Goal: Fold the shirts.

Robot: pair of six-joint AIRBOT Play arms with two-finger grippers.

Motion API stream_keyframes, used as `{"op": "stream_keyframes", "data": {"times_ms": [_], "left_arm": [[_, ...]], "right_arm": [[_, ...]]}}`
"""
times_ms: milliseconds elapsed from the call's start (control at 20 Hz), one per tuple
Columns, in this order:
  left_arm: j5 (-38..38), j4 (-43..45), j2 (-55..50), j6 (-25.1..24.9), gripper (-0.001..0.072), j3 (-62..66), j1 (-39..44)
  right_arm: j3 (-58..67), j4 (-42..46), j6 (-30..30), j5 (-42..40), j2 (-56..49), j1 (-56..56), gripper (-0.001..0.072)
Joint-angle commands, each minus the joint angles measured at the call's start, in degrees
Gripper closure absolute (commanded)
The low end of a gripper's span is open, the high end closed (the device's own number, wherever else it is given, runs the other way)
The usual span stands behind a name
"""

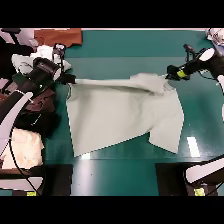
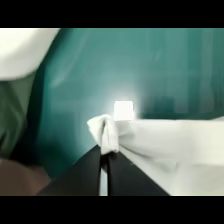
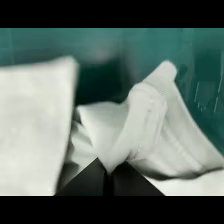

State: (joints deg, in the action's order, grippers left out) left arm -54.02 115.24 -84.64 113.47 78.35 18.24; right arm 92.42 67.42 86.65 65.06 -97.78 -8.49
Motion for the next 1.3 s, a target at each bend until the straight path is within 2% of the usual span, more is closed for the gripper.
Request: {"op": "stream_keyframes", "data": {"times_ms": [0, 250, 600, 750, 850, 900, 1050, 1150, 1250], "left_arm": [[-3.0, -2.5, 0.5, -1.8, 0.0682, 0.0, -0.4], [-4.1, -13.3, 0.6, -7.1, 0.0682, -1.2, -0.3], [-3.5, -18.3, 0.6, -7.5, 0.0681, -2.4, -0.2], [-4.1, -18.5, 0.6, -8.1, 0.0679, -2.3, 0.5], [-4.9, -17.5, 0.6, -11.0, 0.0441, -2.3, 1.7], [-5.7, -16.7, 0.6, -12.6, 0.0442, -2.3, 1.8], [-7.8, -13.5, 0.9, -13.0, 0.0441, -2.3, 1.2], [-7.1, -14.7, 1.6, -13.1, 0.0441, -2.3, 1.0], [-6.0, -21.0, 3.0, -14.2, 0.0441, -2.3, 1.0]], "right_arm": [[2.9, 0.0, -1.7, -0.2, -0.6, -1.6, 0.0698], [1.0, -0.2, -1.7, -0.5, -0.6, -0.3, 0.0697], [-4.4, 0.5, -2.8, -5.1, -0.6, 0.0, 0.0698], [-2.5, 1.8, -2.7, -4.0, -2.3, -0.3, 0.0698], [-0.3, 1.9, -2.7, -2.7, -3.8, -0.3, 0.0697], [1.0, 1.9, -2.8, -1.8, -4.6, -0.3, 0.0696], [6.7, 5.2, -2.7, 2.1, -6.7, -0.3, 0.0691], [9.4, 6.1, -2.0, 2.2, -6.7, -0.8, 0.0561], [11.5, 6.0, -1.6, 2.7, -6.7, -1.0, 0.0544]]}}
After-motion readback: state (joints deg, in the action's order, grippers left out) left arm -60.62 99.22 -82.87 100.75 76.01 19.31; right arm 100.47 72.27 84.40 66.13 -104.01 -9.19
